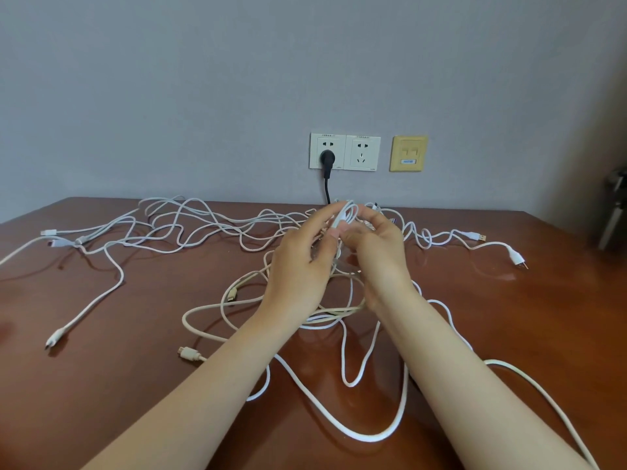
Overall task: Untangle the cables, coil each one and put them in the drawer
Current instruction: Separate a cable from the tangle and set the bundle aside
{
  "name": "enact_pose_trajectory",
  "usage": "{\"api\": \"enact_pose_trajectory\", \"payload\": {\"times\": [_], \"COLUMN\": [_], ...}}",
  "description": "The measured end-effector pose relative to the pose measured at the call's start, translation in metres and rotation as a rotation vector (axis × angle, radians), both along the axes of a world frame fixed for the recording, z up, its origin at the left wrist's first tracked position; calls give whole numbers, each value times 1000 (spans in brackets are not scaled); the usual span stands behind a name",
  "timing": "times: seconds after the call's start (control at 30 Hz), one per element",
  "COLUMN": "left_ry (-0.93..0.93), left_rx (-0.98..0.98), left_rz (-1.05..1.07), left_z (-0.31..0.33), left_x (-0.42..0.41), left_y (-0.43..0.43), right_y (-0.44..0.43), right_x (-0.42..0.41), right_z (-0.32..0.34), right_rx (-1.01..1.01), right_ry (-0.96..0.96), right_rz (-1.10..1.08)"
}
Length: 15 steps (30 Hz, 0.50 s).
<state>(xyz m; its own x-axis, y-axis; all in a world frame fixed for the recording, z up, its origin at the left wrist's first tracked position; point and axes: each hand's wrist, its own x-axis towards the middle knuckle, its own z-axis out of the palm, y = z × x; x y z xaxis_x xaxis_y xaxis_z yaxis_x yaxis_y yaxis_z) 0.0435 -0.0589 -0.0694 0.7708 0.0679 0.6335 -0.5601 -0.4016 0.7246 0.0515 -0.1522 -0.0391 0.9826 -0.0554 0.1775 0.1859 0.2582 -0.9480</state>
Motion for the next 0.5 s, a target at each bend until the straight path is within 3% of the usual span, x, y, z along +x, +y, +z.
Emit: {"api": "enact_pose_trajectory", "payload": {"times": [0.23,0.5], "left_ry": [-97,72], "left_rx": [-33,-222], "left_rz": [44,-98], "left_z": [4,18], "left_x": [4,4], "left_y": [1,20], "right_y": [2,2], "right_x": [2,1], "right_z": [-2,0], "right_rx": [-19,-73], "right_ry": [-118,-245], "right_rz": [-84,-136]}}
